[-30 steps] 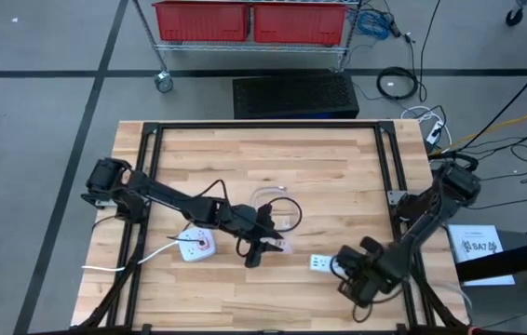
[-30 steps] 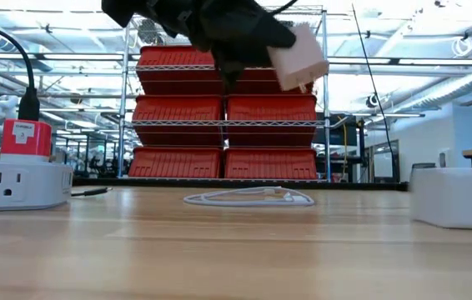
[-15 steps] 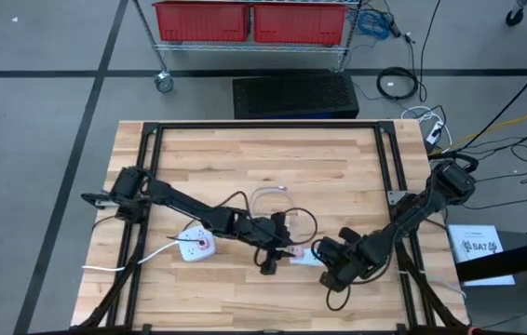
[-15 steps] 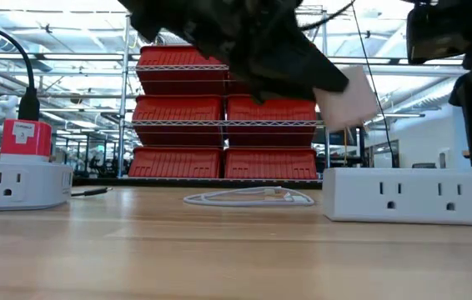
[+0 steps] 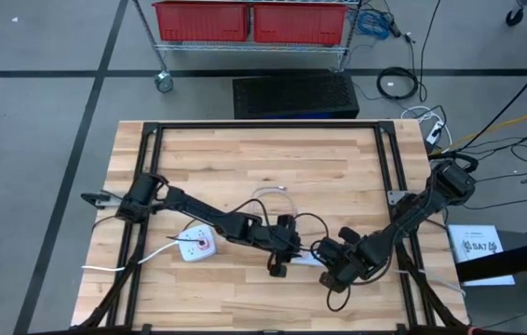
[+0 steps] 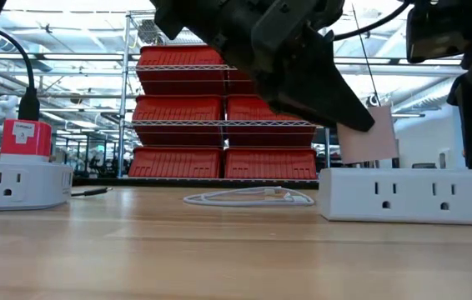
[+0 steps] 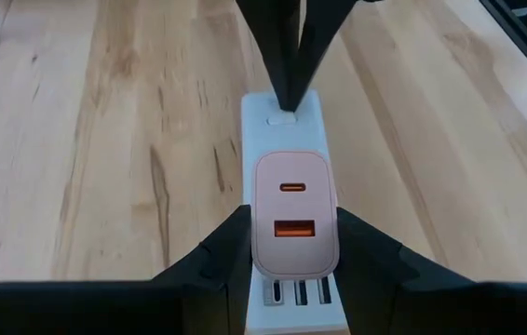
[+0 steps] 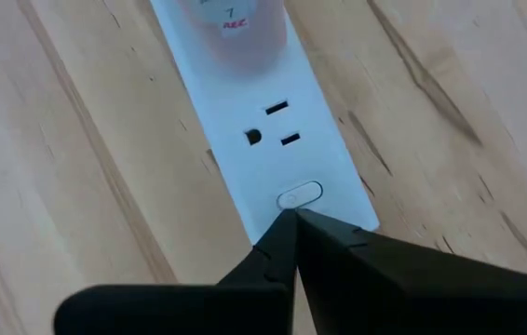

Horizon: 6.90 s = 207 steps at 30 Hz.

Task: Insert USB
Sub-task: Insert the pink charger adapter into the right white outlet extension

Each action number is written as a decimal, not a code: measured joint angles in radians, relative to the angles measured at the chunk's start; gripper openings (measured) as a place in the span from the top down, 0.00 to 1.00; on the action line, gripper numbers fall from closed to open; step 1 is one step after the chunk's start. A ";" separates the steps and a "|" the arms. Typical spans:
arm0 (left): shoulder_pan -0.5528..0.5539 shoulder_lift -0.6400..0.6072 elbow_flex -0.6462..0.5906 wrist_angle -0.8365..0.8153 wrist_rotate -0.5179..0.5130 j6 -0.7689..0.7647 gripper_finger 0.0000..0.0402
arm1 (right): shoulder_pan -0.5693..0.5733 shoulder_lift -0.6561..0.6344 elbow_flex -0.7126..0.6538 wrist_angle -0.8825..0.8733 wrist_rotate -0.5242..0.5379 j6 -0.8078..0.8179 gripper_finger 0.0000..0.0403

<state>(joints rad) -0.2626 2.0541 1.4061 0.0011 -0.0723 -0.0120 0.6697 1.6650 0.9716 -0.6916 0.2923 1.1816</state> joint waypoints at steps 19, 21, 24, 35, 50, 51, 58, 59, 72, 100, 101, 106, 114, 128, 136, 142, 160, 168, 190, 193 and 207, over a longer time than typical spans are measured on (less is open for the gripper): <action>0.007 0.002 0.013 -0.020 -0.011 -0.008 0.69 | -0.001 0.000 0.000 0.027 0.000 -0.010 1.00; 0.008 0.002 0.013 -0.021 -0.006 -0.007 0.69 | -0.001 0.000 0.001 0.028 -0.001 -0.011 1.00; 0.008 0.002 0.013 -0.020 0.013 -0.008 0.69 | -0.001 0.000 0.000 0.029 -0.001 -0.014 1.00; 0.008 0.002 0.016 -0.014 0.017 -0.008 0.55 | -0.002 0.000 0.001 0.039 0.002 -0.016 1.00; 0.008 -0.080 0.016 -0.005 0.014 0.000 0.54 | -0.001 0.000 0.001 0.037 0.001 -0.016 1.00; 0.008 -0.080 0.016 -0.004 0.008 0.000 0.54 | 0.000 0.000 0.001 0.037 0.001 -0.016 1.00; 0.007 -0.047 0.014 -0.033 0.007 -0.008 0.74 | 0.001 0.000 0.001 0.037 -0.001 -0.016 1.00; 0.007 -0.045 0.014 -0.037 0.004 -0.008 0.79 | 0.001 0.000 0.001 0.037 -0.002 -0.016 1.00; 0.015 0.011 0.019 0.000 0.005 -0.033 0.99 | 0.006 -0.001 0.001 0.038 -0.004 -0.016 1.00; -0.038 0.058 -0.025 0.060 -0.153 -0.010 0.99 | 0.006 -0.001 0.001 0.055 -0.003 -0.016 1.00; -0.038 0.058 -0.025 0.064 -0.153 -0.015 0.99 | 0.006 -0.001 0.001 0.056 -0.003 -0.016 1.00; -0.041 0.091 -0.025 0.120 -0.149 -0.033 0.99 | 0.008 -0.001 0.001 0.056 -0.012 -0.016 1.00; -0.061 0.099 -0.024 0.140 -0.153 -0.034 0.99 | 0.008 -0.001 0.001 0.055 -0.018 -0.016 1.00; -0.068 0.105 -0.023 0.139 -0.173 -0.035 0.99 | 0.007 -0.001 0.001 0.054 -0.013 -0.016 1.00; -0.068 0.098 -0.023 0.134 -0.170 -0.034 0.99 | 0.006 -0.001 0.001 0.053 -0.025 -0.016 1.00; -0.067 0.097 -0.023 0.133 -0.167 -0.034 0.99 | 0.006 -0.001 0.001 0.053 -0.028 -0.016 1.00; -0.066 0.026 -0.028 0.124 -0.153 -0.027 0.99 | 0.006 -0.001 0.001 0.054 -0.029 -0.016 1.00; -0.052 0.014 -0.028 0.131 -0.126 -0.032 0.99 | 0.009 -0.001 0.001 0.055 -0.026 -0.016 1.00; 0.024 -0.170 -0.026 -0.299 -0.185 0.044 0.99 | 0.013 0.000 0.001 0.094 -0.005 -0.027 1.00; 0.053 -0.170 -0.026 -0.424 -0.165 0.010 0.99 | 0.013 0.000 0.001 0.114 -0.003 -0.042 1.00; 0.032 -0.181 -0.353 0.108 0.120 -0.164 0.95 | 0.011 0.001 0.000 0.150 0.013 -0.072 1.00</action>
<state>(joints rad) -0.2306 1.8729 1.0530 0.1096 0.0475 -0.1761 0.6811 1.6661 0.9718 -0.5420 0.3052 1.1096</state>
